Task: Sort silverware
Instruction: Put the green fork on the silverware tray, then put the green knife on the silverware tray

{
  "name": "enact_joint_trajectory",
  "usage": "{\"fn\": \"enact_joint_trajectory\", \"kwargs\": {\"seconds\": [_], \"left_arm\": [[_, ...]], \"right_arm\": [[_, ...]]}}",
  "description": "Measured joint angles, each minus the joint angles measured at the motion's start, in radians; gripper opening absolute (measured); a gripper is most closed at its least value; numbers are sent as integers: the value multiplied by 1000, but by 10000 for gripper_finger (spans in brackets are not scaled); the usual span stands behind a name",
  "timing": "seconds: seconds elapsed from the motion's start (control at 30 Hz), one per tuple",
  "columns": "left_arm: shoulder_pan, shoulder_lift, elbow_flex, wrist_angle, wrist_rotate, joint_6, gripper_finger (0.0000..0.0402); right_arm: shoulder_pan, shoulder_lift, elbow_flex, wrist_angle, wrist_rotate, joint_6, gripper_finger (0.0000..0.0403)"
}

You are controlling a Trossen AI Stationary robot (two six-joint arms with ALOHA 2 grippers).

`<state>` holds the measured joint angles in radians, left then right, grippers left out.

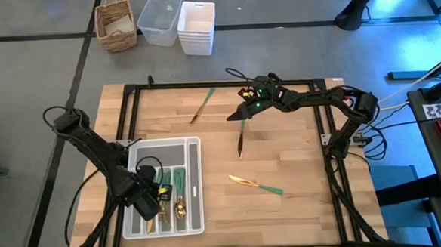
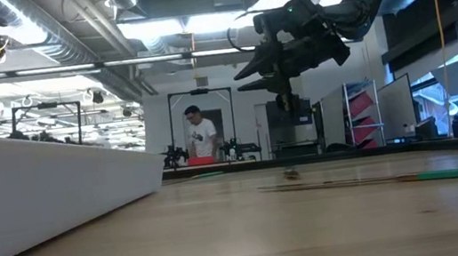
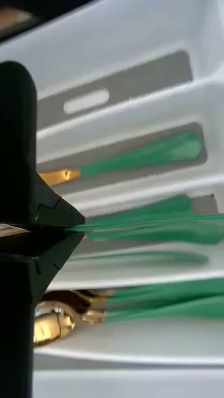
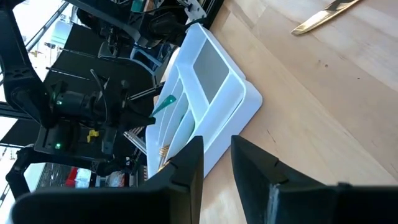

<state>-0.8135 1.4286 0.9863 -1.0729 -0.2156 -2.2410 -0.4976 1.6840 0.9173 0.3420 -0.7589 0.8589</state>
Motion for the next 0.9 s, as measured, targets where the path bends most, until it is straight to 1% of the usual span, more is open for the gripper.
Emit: {"fn": "enact_joint_trajectory", "kwargs": {"seconds": [0.17, 0.43, 0.53, 0.63, 0.83, 0.9], "left_arm": [[5, 44, 0, 75, -27, 3, 1], [4, 195, 0, 194, -18, 5, 1], [5, 234, 0, 243, -2, 60, 10], [10, 255, 0, 281, 50, 131, 33], [8, 257, 2, 255, 107, 102, 110], [11, 236, 1, 251, 127, 122, 127]], "right_arm": [[0, 0, 0, 0, 4, 0, 83], [0, 0, 0, 0, 9, 0, 83], [0, 0, 0, 0, 9, 0, 83], [0, 0, 0, 0, 8, 0, 83], [0, 0, 0, 0, 8, 0, 83], [0, 0, 0, 0, 8, 0, 83]]}}
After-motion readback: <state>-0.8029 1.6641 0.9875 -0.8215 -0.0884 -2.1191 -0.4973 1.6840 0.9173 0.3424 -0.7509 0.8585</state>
